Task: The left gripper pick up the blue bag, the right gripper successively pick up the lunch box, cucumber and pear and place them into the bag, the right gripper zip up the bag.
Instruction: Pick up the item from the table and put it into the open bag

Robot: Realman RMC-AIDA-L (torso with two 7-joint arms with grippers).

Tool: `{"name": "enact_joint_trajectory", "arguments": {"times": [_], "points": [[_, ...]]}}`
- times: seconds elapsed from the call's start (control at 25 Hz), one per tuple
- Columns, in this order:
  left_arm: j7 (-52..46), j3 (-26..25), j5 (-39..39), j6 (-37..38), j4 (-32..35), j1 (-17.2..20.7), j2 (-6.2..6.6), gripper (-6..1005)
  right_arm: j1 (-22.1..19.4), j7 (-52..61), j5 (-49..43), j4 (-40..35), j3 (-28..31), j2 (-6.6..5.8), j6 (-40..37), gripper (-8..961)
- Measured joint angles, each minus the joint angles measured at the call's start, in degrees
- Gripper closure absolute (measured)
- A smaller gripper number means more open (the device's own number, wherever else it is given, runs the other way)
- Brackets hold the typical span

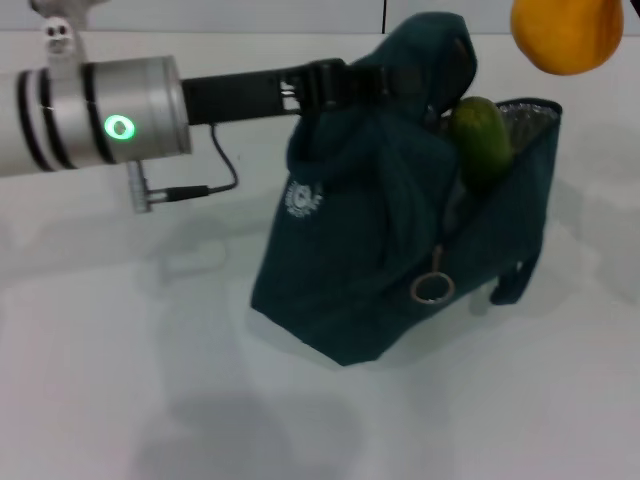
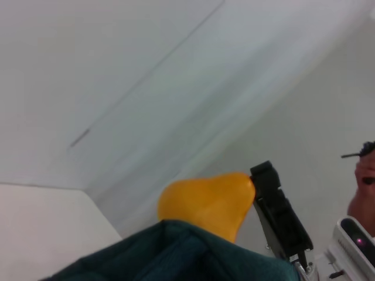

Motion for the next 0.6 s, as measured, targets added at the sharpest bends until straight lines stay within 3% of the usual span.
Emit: {"name": "enact_joint_trajectory", "arguments": {"times": [0.36, 0.6], "points": [[2.9, 2.2, -0.8, -2.3, -7.3, -6.8, -0.28, 944, -1.8, 0.2, 1.5, -0.9, 0.5, -0.67, -2.0, 926], [4.4, 0.5, -0.8, -8.7, -8.4, -3.8, 0.21, 944, -1.8, 0.6, 1.3, -0.6, 0.5, -0.54, -2.3, 925]]}}
